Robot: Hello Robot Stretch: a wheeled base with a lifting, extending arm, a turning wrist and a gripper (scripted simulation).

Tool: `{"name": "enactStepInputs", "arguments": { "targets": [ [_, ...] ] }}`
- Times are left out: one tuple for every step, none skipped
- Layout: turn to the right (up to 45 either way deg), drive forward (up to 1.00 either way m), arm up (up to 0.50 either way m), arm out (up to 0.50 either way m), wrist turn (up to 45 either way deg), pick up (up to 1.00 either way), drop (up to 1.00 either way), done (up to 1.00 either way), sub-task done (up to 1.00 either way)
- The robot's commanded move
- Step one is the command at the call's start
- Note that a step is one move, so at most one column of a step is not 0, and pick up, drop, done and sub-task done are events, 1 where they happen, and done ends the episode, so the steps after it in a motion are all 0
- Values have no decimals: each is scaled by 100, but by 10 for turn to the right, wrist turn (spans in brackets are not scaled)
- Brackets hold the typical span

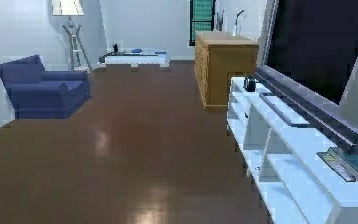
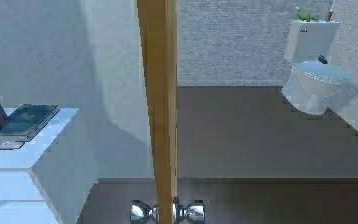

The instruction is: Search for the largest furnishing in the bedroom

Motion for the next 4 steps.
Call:
{"name": "enactStepInputs", "arguments": {
  "targets": [
    [0,100,0,0,0,0,0,0,0],
    [0,100,0,0,0,0,0,0,0],
    [0,100,0,0,0,0,0,0,0],
    [0,100,0,0,0,0,0,0,0]
  ]
}}
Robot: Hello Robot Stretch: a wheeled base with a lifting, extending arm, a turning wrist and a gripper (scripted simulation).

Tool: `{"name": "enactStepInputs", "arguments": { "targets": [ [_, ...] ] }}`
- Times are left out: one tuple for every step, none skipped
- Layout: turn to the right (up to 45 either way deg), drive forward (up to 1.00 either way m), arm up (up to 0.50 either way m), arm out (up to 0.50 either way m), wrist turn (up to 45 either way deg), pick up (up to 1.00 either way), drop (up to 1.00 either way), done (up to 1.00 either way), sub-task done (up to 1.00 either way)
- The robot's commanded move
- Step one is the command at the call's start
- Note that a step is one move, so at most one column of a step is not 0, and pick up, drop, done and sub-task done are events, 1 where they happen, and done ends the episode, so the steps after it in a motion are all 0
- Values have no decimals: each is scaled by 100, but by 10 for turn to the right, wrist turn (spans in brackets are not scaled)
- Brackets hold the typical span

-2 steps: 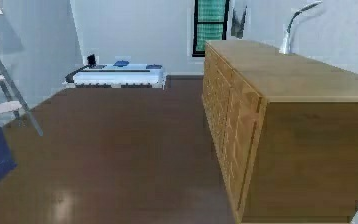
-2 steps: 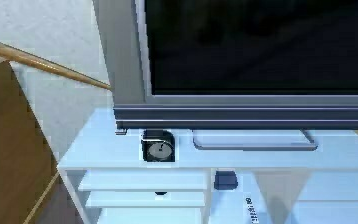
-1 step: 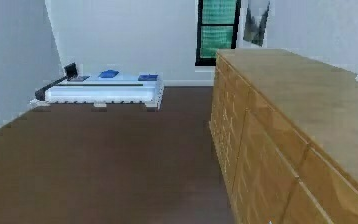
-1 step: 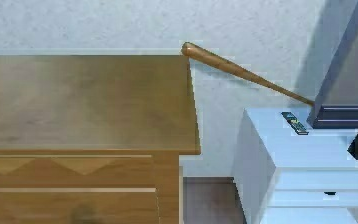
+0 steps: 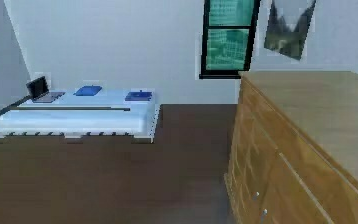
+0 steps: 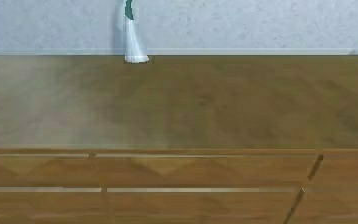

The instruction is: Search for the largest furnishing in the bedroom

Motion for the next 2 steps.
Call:
{"name": "enactStepInputs", "arguments": {
  "targets": [
    [0,100,0,0,0,0,0,0,0],
    [0,30,0,0,0,0,0,0,0]
  ]
}}
